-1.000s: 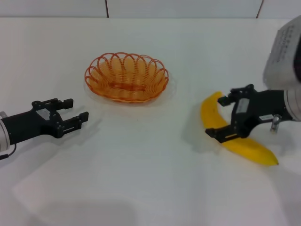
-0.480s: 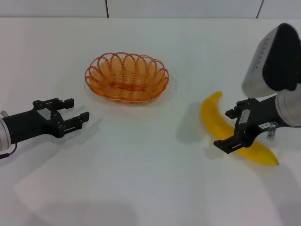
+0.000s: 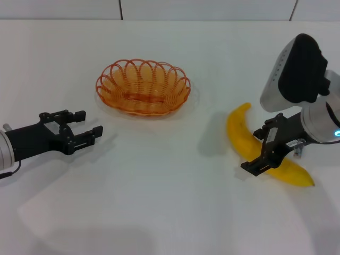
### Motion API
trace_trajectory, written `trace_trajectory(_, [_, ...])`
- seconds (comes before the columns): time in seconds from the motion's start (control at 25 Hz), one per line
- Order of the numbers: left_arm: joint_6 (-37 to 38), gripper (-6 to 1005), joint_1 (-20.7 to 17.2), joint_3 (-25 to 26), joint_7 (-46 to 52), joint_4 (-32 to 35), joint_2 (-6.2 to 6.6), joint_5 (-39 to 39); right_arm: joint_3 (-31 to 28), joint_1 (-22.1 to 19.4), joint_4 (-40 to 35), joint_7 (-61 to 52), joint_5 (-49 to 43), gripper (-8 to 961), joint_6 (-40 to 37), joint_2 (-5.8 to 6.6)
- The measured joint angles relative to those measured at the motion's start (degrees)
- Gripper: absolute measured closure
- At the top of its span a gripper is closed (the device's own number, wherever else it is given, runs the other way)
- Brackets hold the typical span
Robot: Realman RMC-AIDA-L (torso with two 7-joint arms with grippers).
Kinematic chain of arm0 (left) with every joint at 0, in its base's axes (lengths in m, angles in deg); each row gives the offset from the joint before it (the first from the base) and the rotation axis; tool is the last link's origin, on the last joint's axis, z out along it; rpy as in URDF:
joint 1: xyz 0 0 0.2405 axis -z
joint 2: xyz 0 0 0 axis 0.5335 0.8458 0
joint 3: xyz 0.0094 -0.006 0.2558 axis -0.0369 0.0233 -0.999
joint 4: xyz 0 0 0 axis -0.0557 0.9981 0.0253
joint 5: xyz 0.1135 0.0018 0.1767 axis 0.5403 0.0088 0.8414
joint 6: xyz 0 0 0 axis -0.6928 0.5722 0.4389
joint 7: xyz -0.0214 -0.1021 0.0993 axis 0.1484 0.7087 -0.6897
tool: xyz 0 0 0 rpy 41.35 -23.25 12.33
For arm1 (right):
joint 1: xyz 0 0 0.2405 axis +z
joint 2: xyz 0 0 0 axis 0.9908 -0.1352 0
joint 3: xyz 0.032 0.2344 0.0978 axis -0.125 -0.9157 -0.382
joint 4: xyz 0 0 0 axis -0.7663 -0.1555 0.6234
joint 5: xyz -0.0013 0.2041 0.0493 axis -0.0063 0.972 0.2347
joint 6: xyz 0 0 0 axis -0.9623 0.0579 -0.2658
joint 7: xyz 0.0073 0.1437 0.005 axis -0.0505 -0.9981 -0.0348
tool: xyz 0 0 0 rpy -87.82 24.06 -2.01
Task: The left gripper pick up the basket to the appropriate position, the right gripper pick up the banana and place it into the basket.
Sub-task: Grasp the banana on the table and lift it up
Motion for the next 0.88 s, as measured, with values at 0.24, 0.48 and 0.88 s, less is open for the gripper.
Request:
trace_trajectory(0.24, [0.0,357,0.1,0.0,0.1,0.0,0.0,0.4,0.7,1.0,2.0,0.0,-0.6,207,1.2,0.0])
trace_trajectory(0.48, [0.0,357,0.2,0.0,0.2,0.0,0.0,0.5,0.8,1.8,3.3,-0.1,-0.7,213,2.0,0.0])
trace_trajectory(0.88, [0.0,357,0.2,0.0,0.1,0.0,-0.04,0.5,0.8,2.7,4.4,-0.1,-0.7,222,2.1,-0.07])
